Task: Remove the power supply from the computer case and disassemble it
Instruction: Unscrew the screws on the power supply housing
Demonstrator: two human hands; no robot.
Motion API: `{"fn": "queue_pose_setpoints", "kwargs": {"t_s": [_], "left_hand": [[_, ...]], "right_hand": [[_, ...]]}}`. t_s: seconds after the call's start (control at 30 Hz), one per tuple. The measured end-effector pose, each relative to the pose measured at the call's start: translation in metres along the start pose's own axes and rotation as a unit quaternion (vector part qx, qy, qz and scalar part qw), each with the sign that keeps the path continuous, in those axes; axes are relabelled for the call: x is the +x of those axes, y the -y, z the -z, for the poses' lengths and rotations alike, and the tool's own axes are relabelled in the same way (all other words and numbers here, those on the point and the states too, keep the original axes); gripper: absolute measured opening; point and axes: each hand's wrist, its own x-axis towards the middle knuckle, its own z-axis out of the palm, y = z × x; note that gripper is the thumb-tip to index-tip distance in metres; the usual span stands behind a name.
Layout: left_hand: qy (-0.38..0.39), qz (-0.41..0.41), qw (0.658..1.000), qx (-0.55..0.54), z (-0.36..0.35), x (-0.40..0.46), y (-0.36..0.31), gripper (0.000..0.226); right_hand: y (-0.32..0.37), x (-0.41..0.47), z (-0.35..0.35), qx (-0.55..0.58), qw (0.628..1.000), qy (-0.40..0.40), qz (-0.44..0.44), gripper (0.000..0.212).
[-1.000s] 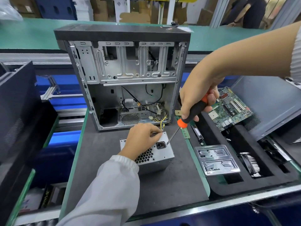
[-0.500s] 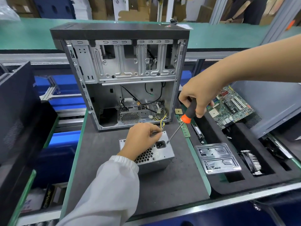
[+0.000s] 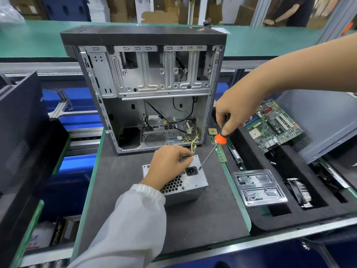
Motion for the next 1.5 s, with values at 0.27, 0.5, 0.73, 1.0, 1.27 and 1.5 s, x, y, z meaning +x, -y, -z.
{"fn": "queue_pose_setpoints", "kwargs": {"t_s": [0.27,0.5,0.73,1.0,1.27,1.5], "left_hand": [[0.005,0.009,1.0,-0.003,0.0,-0.001,0.0,0.014],[0.007,0.009,1.0,0.004,0.001,-0.001,-0.001,0.015],[0.001,0.003,1.0,0.0,0.002,-0.002,-0.002,0.016],[0.004,0.005,1.0,0.003,0.003,-0.003,-0.004,0.016],[0.001,0.008,1.0,-0.007,0.004,-0.006,-0.007,0.015],[0.001,0.007,1.0,-0.005,0.005,-0.006,-0.009,0.015]], "right_hand": [[0.014,-0.007,0.005,-0.053,0.995,-0.058,0.064,0.02],[0.017,-0.012,-0.002,-0.17,0.977,-0.123,0.047,0.029],[0.018,-0.013,-0.005,-0.115,0.984,-0.12,0.07,0.016],[0.015,-0.017,0.003,-0.074,0.992,-0.075,0.067,0.013],[0.017,-0.012,0.0,-0.065,0.993,-0.078,0.053,0.017],[0.02,-0.011,0.0,-0.084,0.991,-0.089,0.057,0.018]]}}
